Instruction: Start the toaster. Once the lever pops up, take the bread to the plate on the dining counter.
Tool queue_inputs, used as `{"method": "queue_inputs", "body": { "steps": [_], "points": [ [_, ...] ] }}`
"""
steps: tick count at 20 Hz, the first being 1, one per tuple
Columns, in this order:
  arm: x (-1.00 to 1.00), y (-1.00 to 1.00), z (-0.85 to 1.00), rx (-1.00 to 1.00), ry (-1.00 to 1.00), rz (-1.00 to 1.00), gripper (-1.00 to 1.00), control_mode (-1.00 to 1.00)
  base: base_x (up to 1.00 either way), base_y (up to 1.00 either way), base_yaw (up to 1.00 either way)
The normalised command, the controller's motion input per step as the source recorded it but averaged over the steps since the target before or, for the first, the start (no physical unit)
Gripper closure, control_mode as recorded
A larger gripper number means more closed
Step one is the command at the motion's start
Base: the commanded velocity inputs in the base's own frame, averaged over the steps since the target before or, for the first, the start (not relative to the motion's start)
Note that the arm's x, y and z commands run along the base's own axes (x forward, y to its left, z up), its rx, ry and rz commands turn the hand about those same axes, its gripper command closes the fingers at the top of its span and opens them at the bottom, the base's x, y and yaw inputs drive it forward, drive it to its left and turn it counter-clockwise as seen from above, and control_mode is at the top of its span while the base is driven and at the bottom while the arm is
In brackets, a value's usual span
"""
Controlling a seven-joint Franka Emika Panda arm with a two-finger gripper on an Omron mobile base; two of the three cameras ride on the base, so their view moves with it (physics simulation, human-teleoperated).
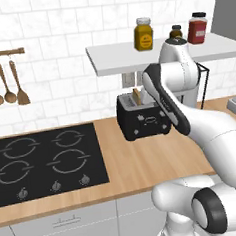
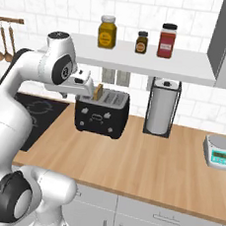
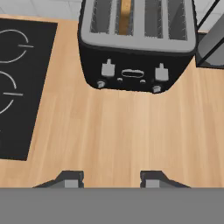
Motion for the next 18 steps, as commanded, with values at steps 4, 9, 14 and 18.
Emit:
{"method": "queue_inputs", "body": {
  "steps": [4, 9, 14, 18],
  "points": [
    [0.00, 0.04, -0.15, 0.00, -0.01, 0.00, -1.00, -1.00, 0.00, 0.00, 0.00],
    [0.00, 0.25, -0.32, -0.01, -0.06, 0.00, -1.00, -1.00, 0.00, 0.00, 0.00],
    [0.01, 0.09, -0.38, 0.00, -0.01, 0.00, -1.00, -1.00, 0.00, 0.00, 0.00],
    [0.17, 0.00, -0.31, 0.00, 0.00, 0.00, 1.00, -1.00, 0.00, 0.00, 0.00]
  ]
}}
